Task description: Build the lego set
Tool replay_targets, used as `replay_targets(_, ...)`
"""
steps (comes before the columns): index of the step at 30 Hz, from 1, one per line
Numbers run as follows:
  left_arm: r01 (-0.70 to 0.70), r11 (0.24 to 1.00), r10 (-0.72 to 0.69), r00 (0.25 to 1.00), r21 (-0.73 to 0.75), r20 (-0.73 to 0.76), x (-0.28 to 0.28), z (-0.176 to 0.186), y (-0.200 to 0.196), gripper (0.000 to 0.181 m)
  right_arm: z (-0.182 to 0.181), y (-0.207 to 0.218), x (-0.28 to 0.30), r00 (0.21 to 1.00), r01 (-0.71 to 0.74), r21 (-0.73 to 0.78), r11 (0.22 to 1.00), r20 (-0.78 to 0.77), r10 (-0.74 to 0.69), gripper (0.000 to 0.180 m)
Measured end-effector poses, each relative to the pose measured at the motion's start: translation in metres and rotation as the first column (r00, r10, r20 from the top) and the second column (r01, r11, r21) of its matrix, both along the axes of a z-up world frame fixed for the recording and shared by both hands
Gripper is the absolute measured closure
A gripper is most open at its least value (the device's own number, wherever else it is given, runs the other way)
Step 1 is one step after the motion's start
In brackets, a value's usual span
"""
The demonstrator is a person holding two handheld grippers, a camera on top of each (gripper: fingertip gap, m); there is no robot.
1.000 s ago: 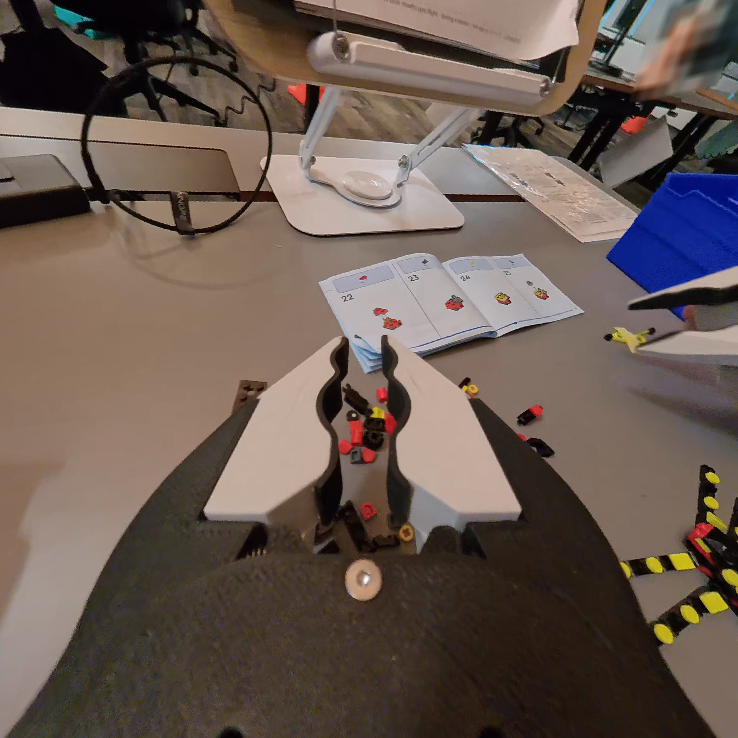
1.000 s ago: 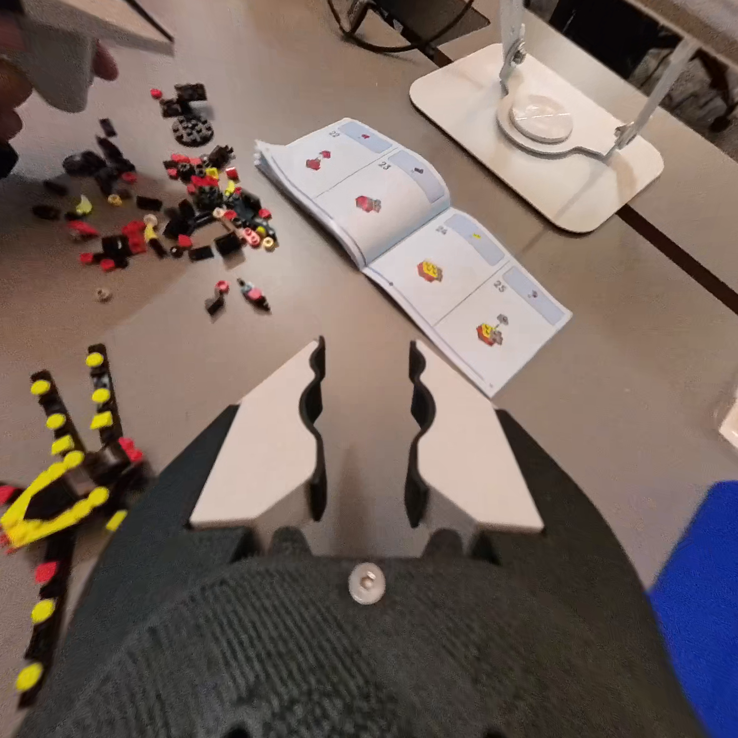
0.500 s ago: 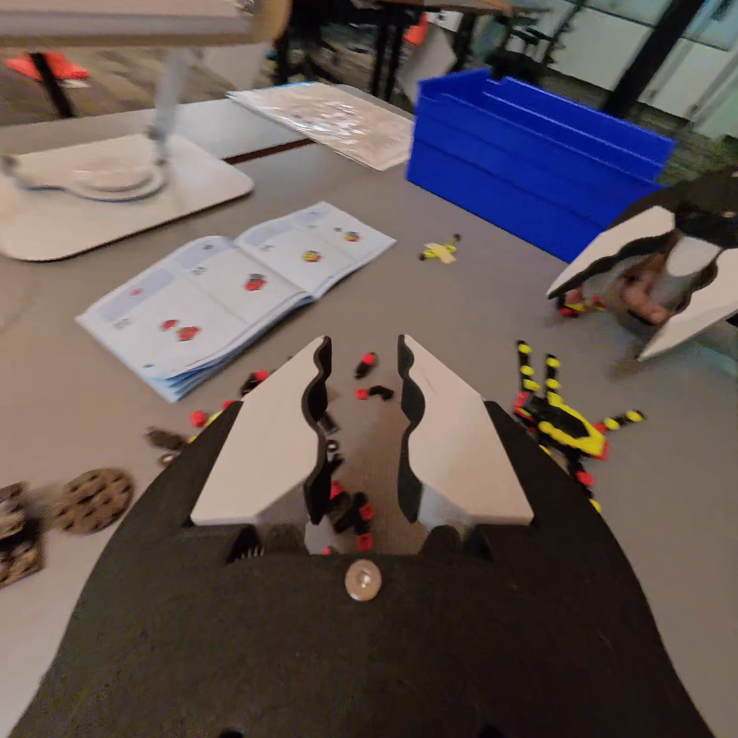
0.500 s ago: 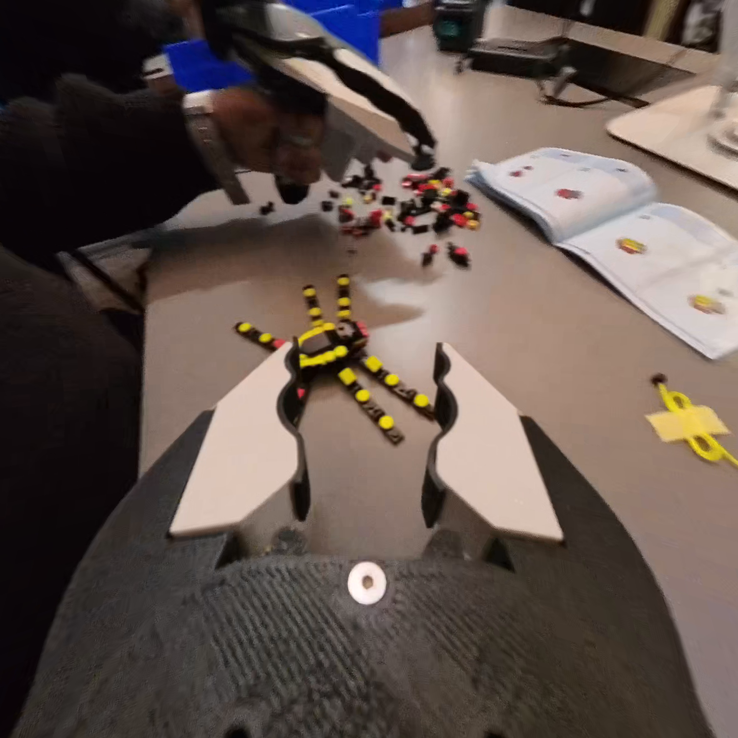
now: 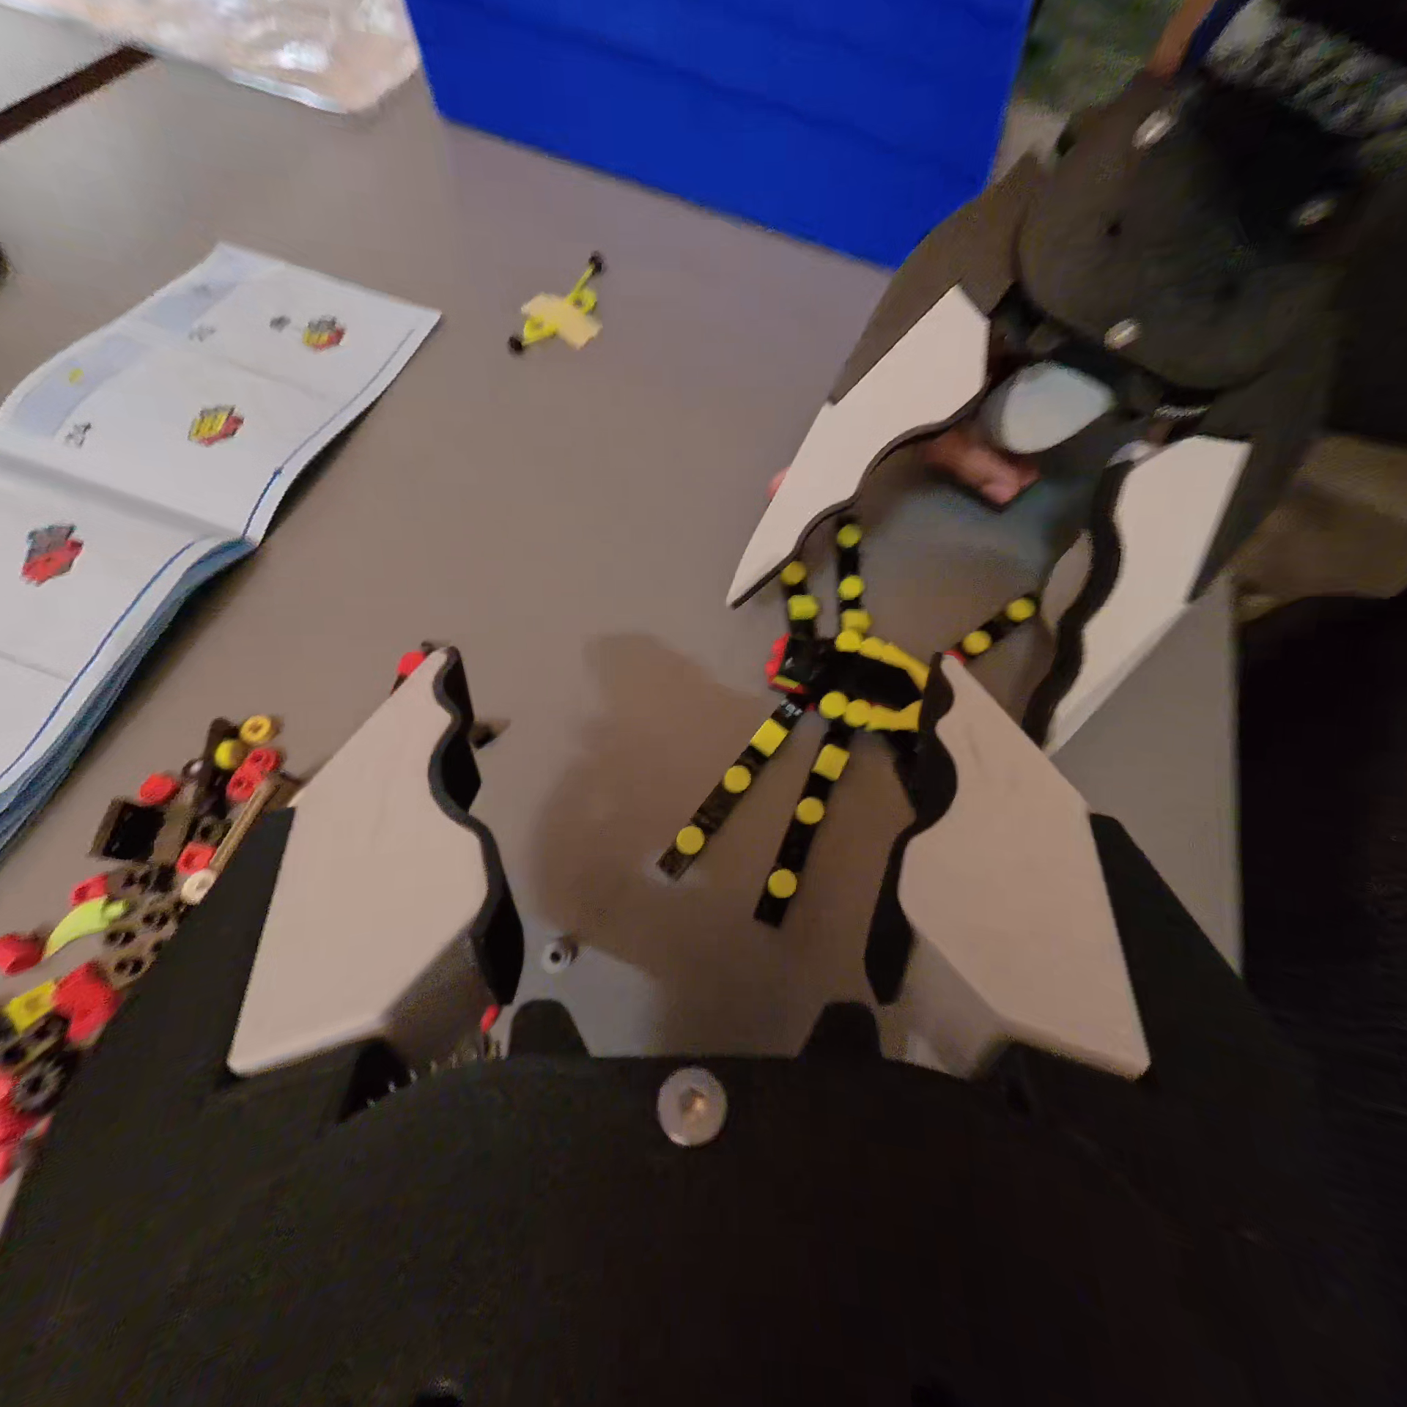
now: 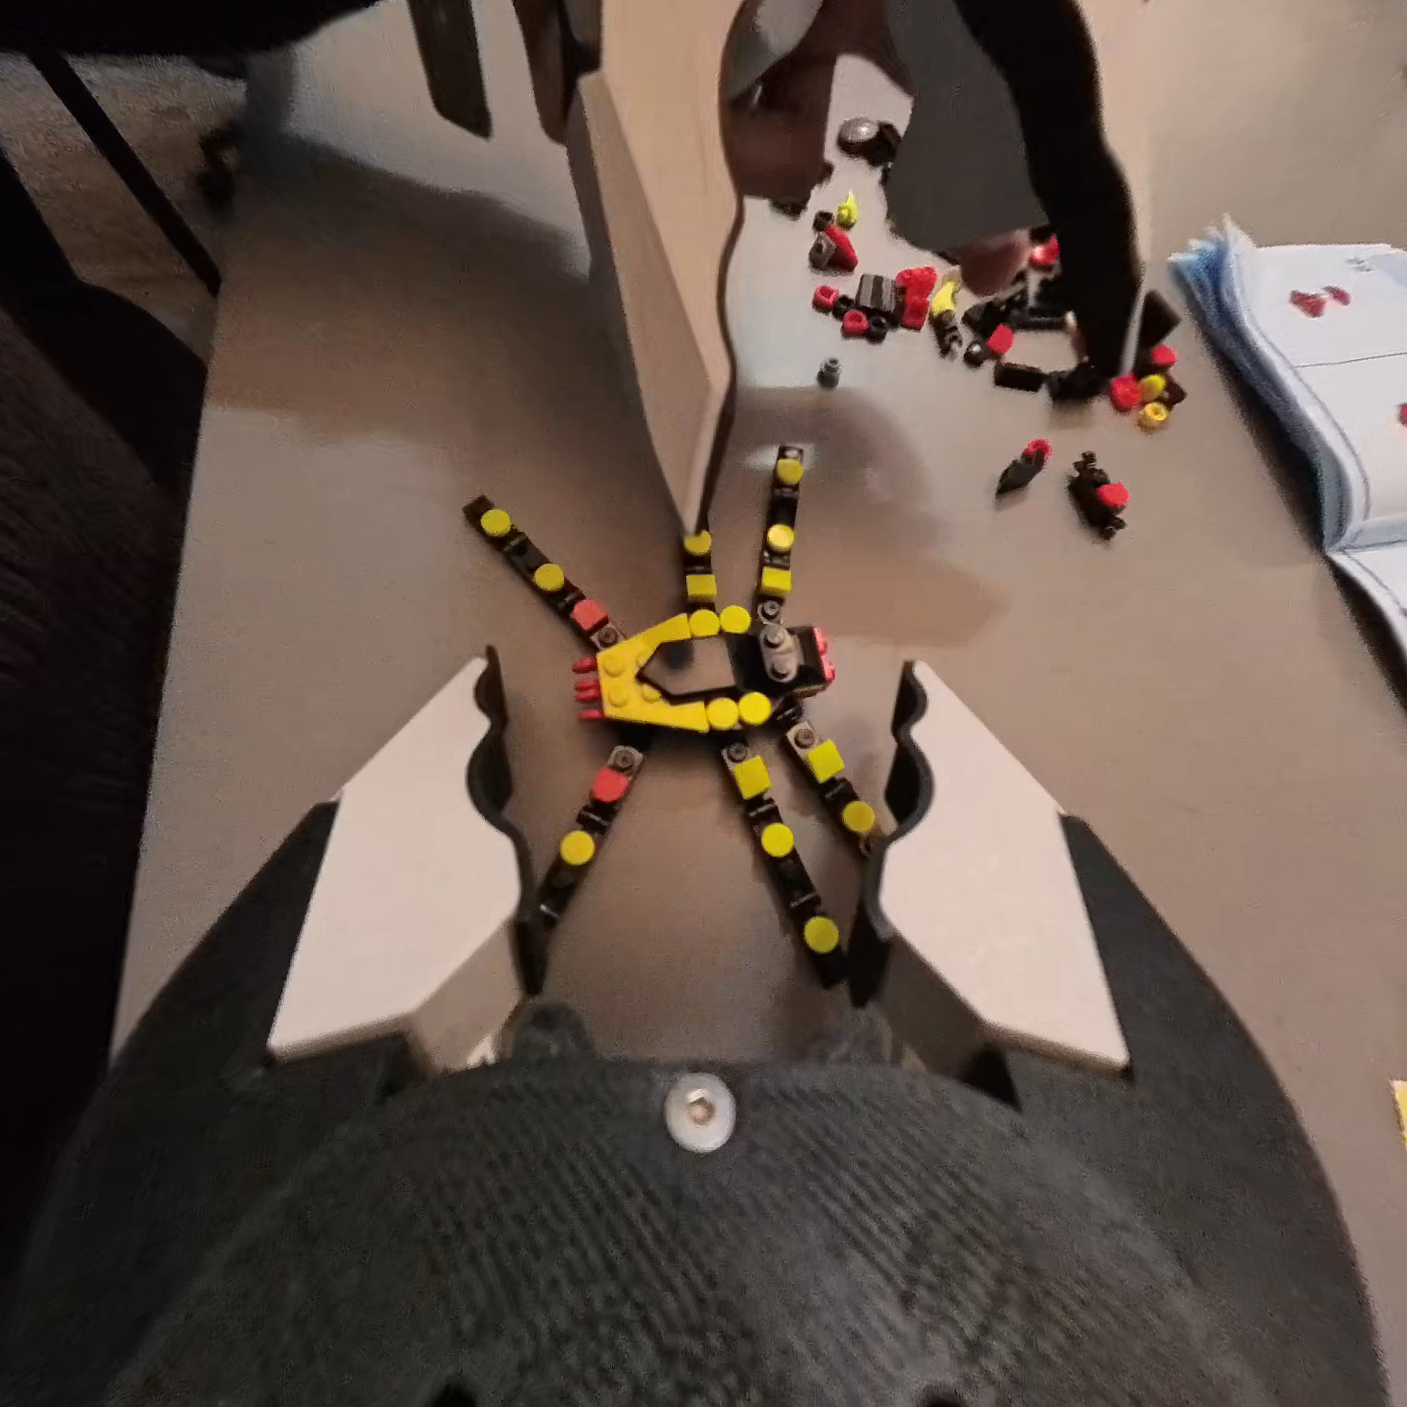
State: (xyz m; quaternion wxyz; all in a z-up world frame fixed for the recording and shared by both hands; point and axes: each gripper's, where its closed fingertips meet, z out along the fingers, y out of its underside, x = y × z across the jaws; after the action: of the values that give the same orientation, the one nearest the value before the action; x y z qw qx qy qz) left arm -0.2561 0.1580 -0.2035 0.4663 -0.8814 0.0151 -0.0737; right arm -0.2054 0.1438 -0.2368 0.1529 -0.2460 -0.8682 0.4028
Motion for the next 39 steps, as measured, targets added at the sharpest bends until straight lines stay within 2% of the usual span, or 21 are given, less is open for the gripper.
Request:
replay_targets(1, -0.035, 0.999, 0.033, 0.999, -0.039, -0.039, -0.005, -0.007, -0.001, 0.059, -0.003, 0.000, -0.001, 1.000, -0.002, 0.013, 1.000, 0.004, 0.002, 0.079)
replay_targets(4, -0.119, 0.989, 0.109, 0.988, -0.089, -0.109, -0.017, -0.016, -0.006, 0.056, -0.007, 0.000, -0.004, 1.000, -0.001, 0.036, 0.999, 0.014, 0.000, 0.085)
replay_targets(9, -0.185, 0.980, 0.177, 0.979, -0.079, -0.104, -0.028, -0.016, -0.012, 0.053, -0.008, 0.001, -0.008, 1.000, -0.001, 0.038, 0.999, 0.022, 0.000, 0.108)
replay_targets(22, -0.343, 0.939, 0.340, 0.936, -0.030, -0.090, -0.079, -0.012, -0.040, 0.056, -0.009, 0.023, -0.028, 0.997, 0.079, 0.049, 0.996, 0.004, -0.079, 0.106)
replay_targets(24, -0.355, 0.935, 0.350, 0.931, -0.030, -0.101, -0.083, -0.013, -0.042, 0.055, -0.010, 0.023, -0.030, 0.997, 0.081, 0.055, 0.995, -0.005, -0.081, 0.100)
replay_targets(25, -0.360, 0.933, 0.355, 0.929, -0.030, -0.103, -0.084, -0.013, -0.043, 0.054, -0.007, 0.023, -0.031, 0.996, 0.092, 0.045, 0.995, -0.011, -0.092, 0.090)
replay_targets(32, -0.366, 0.930, 0.364, 0.925, -0.004, -0.108, -0.077, -0.005, -0.045, 0.051, 0.041, 0.036, -0.013, 0.973, 0.220, -0.127, 0.967, -0.039, -0.226, 0.078)
replay_targets(35, -0.347, 0.938, 0.346, 0.933, 0.002, -0.101, -0.071, -0.005, -0.045, 0.054, 0.048, 0.059, 0.006, 0.947, 0.307, -0.147, 0.940, -0.048, -0.317, 0.080)
replay_targets(39, -0.255, 0.966, 0.257, 0.965, 0.028, -0.058, -0.046, 0.000, -0.030, 0.057, 0.046, 0.091, 0.033, 0.900, 0.421, -0.177, 0.890, -0.039, -0.433, 0.092)
